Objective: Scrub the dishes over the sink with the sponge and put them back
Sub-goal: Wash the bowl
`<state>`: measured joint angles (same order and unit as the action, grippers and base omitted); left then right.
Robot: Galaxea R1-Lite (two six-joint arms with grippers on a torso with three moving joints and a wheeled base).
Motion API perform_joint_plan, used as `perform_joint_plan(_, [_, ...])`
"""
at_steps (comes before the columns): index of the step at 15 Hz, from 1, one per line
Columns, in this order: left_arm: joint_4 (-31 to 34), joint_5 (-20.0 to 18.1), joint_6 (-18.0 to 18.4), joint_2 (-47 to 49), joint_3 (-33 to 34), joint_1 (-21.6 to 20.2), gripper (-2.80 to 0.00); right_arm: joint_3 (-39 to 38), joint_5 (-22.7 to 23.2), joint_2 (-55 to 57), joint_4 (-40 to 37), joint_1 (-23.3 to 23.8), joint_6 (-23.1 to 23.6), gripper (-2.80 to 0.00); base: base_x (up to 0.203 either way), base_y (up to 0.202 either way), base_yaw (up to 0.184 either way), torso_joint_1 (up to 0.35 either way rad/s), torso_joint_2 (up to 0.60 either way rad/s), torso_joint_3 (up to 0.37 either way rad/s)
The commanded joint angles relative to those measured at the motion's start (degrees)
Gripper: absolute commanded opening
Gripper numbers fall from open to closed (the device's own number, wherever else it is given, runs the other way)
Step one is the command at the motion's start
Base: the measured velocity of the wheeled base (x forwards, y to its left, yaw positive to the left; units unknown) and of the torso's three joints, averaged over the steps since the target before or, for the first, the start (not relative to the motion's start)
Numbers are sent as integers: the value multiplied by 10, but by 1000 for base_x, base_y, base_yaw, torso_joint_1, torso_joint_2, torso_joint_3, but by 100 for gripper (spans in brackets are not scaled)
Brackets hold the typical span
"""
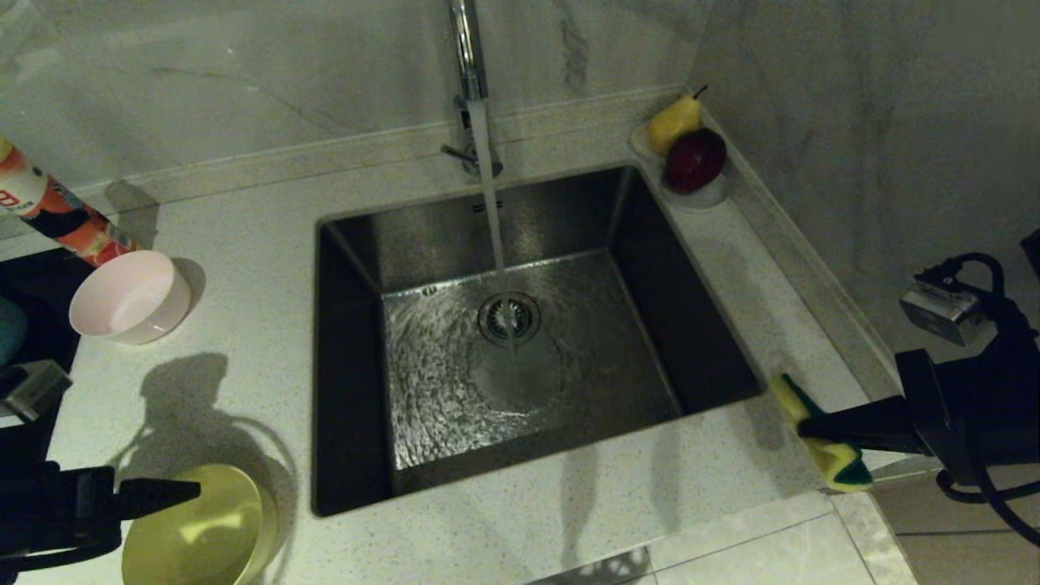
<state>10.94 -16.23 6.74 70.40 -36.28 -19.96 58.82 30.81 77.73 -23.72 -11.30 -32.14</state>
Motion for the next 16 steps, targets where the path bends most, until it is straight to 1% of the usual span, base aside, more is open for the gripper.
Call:
perform_joint_plan(1, [-1,-6,3,6,18,3,0,2,1,-4,-7,6,-2,-280,0,0,0,0,0,0])
perform_joint_plan(2, [-2,-6,4,5,24,3,0,4,3,-3,-8,13,-1,-280,0,0,0,0,0,0])
perform_joint_plan(5, [-6,-7,8,21,27,5,0,18,3,12,-9,13,-3,-280,0,0,0,0,0,0])
perform_joint_plan(7, [-26,-5,10,43,29,10,0,23,2,9,-11,10,-26,-280,0,0,0,0,0,0])
perform_joint_plan(8, [-42,-3,10,57,31,10,0,21,1,9,-11,11,-28,-280,0,0,0,0,0,0])
perform_joint_plan(9, [-56,1,10,67,33,11,0,18,0,12,-11,12,-28,-280,0,0,0,0,0,0])
perform_joint_plan(11, [-65,21,15,89,39,11,0,18,1,18,-10,13,-29,-280,0,0,0,0,0,0])
perform_joint_plan(13, [-82,30,19,98,46,11,0,24,1,14,-10,13,-29,-280,0,0,0,0,0,0])
perform_joint_plan(16, [-84,52,18,95,42,15,0,9,1,16,-8,15,-29,-280,0,0,0,0,0,0])
